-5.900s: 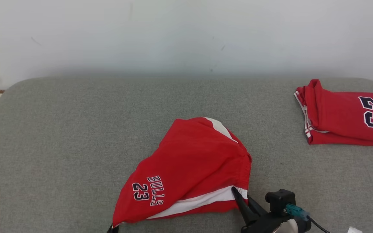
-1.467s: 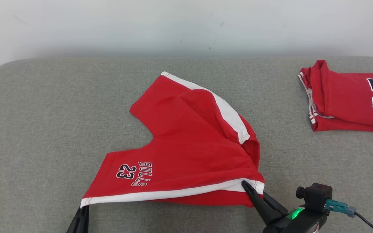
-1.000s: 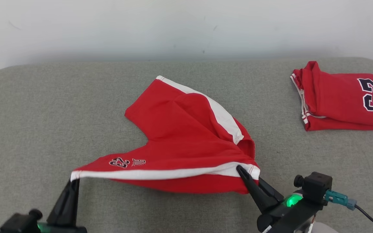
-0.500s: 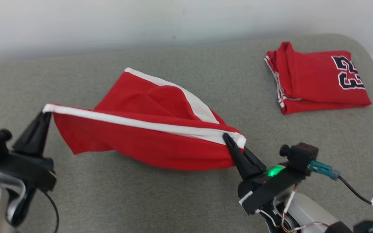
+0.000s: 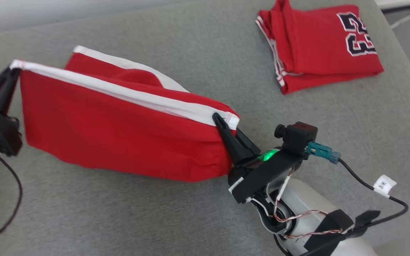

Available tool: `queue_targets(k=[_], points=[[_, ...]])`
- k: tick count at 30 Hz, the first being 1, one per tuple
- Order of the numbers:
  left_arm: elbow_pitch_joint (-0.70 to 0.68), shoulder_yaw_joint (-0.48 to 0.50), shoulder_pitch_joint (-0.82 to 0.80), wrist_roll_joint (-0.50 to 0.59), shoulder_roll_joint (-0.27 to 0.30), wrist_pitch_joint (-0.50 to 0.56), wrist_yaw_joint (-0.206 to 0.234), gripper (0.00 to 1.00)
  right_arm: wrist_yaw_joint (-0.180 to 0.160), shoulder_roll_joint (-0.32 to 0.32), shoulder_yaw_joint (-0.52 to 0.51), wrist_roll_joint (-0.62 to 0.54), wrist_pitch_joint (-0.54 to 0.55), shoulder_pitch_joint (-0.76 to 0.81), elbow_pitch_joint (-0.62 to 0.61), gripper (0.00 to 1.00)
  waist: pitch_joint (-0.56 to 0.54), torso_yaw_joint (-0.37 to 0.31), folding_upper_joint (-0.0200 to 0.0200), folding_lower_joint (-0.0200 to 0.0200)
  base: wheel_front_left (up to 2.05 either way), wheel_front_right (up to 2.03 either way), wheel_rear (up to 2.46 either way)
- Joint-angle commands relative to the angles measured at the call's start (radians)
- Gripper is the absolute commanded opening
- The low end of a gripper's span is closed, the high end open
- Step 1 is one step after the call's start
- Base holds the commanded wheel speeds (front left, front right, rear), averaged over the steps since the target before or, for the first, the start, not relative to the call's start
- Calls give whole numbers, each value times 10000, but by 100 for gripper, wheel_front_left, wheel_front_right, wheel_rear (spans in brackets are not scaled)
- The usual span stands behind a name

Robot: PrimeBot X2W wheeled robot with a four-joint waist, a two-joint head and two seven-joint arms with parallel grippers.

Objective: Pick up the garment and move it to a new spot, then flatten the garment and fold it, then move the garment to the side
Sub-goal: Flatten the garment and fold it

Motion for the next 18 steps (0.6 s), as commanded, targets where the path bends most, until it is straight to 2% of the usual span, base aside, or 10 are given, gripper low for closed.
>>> queue_targets(k=[1, 9, 18], points=[[186, -181, -298, -124, 169, 27, 9, 0, 0, 81, 49, 83, -40, -140, 78, 0, 633, -635, -2, -3, 0, 0, 0], [1201, -1876, -2006, -562, 648, 259, 8, 0, 2, 481, 364, 387, -93, -578, 357, 0, 1136, -1145, -2, -3, 0, 0, 0], [2330, -3398, -3065, -933, 707, -125, 7, 0, 2, 890, 653, 514, -94, -975, 631, 0, 1437, -1380, -2, -3, 0, 0, 0]])
